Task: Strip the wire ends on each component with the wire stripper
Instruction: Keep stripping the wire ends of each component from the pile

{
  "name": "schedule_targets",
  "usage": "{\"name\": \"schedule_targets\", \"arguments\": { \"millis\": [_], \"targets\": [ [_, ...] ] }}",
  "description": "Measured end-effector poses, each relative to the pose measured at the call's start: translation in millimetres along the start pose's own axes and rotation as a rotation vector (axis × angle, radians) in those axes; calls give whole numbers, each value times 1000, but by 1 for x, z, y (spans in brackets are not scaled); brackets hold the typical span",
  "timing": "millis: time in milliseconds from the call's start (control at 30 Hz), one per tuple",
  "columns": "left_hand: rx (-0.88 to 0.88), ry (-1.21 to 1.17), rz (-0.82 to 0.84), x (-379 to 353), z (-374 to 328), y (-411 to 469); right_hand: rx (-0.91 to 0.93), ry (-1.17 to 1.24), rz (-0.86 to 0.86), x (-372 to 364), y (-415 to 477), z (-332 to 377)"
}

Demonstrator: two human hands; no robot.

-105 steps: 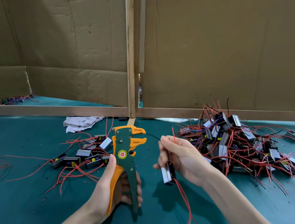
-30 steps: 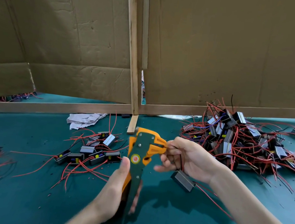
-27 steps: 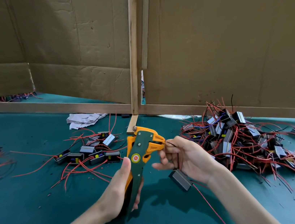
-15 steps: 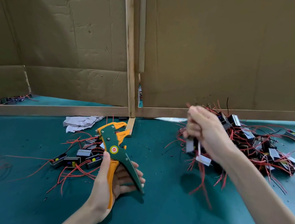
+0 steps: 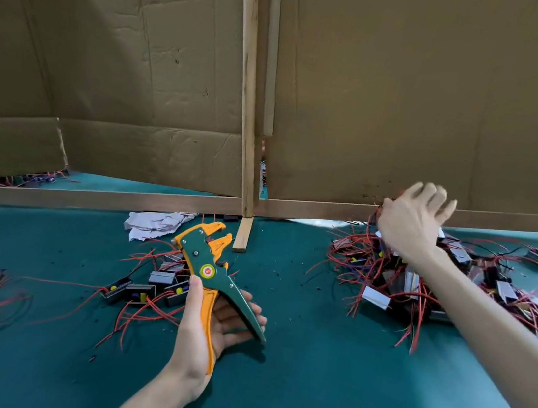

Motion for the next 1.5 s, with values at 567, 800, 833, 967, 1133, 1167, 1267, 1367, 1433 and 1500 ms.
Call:
{"name": "schedule_targets", "arguments": {
  "millis": [567,800,833,967,1133,1167,1267,1367,1433,1500],
  "targets": [
    [-158,-71,-238,16,-2,15,925,480,687,-59,-141,155],
    [-166,-56,-225,14,-2,13,743,411,633,-55,-126,120],
    [-169,-53,-221,14,-2,13,710,426,649,-52,-121,110],
    [-171,-32,-194,13,-1,12,610,466,665,-41,-104,70],
    [-165,-9,-165,12,-1,11,538,536,535,-47,-112,50],
    [-165,-3,-162,12,-1,11,523,561,492,-47,-114,49],
    [-169,9,-167,13,-1,11,540,667,516,-43,-118,55],
    [-183,14,-180,12,-2,11,579,684,553,-43,-123,72],
    [-194,16,-183,11,-2,11,583,699,561,-46,-127,88],
    [-203,21,-183,10,-2,11,573,761,597,-47,-132,108]
  ]
}}
Point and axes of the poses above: each hand's wrist, its own y-axis towards the middle knuckle, its own x-axis out of the back of the hand, z = x × y, the point moved 2 cm from there along y, towards the middle knuckle
